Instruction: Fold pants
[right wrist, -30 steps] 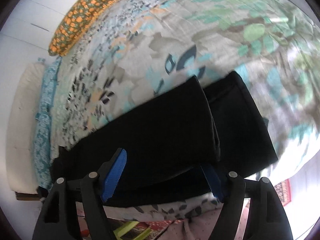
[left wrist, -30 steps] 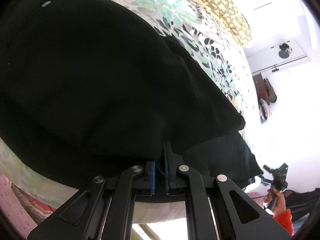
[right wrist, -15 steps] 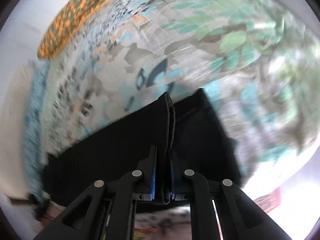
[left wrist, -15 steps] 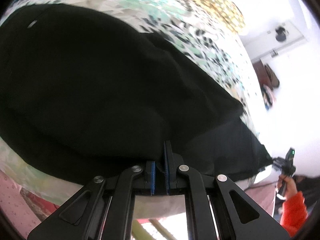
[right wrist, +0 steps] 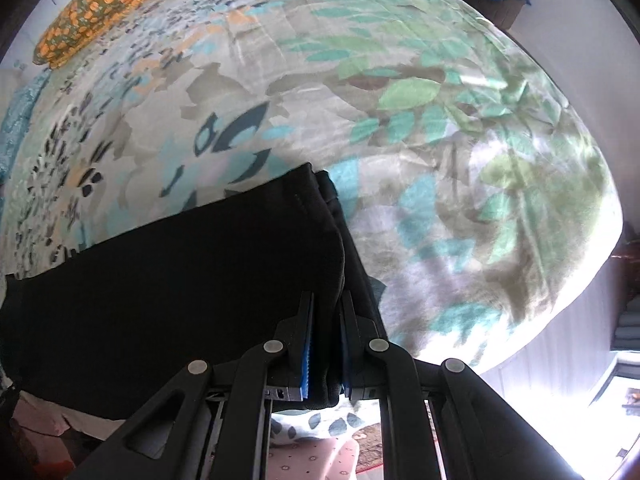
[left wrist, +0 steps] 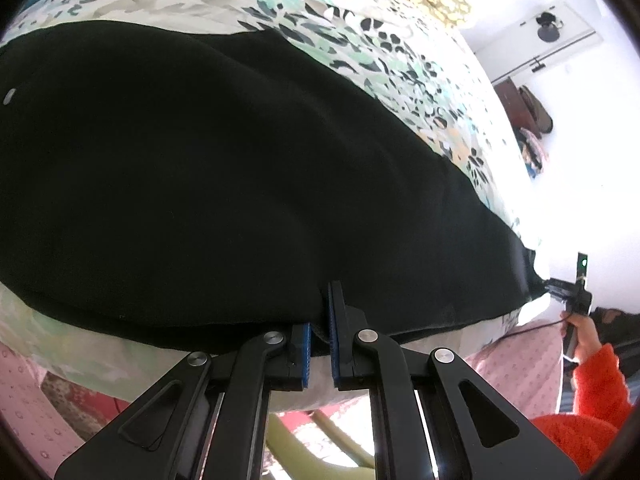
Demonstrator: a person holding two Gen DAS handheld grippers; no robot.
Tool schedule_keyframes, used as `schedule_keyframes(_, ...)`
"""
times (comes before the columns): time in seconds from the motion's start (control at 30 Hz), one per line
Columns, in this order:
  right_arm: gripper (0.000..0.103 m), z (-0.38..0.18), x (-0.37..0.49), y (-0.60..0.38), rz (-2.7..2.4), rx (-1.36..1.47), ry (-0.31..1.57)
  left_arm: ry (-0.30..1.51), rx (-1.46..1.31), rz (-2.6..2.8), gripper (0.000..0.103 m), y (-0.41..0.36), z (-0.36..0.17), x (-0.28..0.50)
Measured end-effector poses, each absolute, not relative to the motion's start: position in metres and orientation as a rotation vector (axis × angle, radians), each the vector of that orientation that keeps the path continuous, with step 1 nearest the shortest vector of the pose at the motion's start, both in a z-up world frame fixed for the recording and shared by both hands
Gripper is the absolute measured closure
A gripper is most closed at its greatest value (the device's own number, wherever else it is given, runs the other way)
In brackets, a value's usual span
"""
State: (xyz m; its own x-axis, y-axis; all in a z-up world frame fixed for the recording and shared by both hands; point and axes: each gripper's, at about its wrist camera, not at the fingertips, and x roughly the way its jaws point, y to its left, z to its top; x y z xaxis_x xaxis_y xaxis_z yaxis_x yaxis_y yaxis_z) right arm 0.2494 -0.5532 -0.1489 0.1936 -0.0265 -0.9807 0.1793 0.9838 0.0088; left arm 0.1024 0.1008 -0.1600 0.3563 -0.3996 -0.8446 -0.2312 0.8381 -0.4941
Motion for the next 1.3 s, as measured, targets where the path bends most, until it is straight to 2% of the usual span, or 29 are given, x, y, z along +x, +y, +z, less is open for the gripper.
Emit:
schedule_keyframes(1.13, 0.091, -0.157, 0.254, -0.544, -0.164, 0.086, 1.403, 1.330, -0.581, -0.102, 0.099, 0.093, -0.175, 0.101)
schedule_keyframes(1.3, 0.090, -0.158, 0.254, -0.543, -0.174, 0.081, 1.407, 1.363, -0.625, -0.098, 0.091, 0.096, -0.177, 0.099)
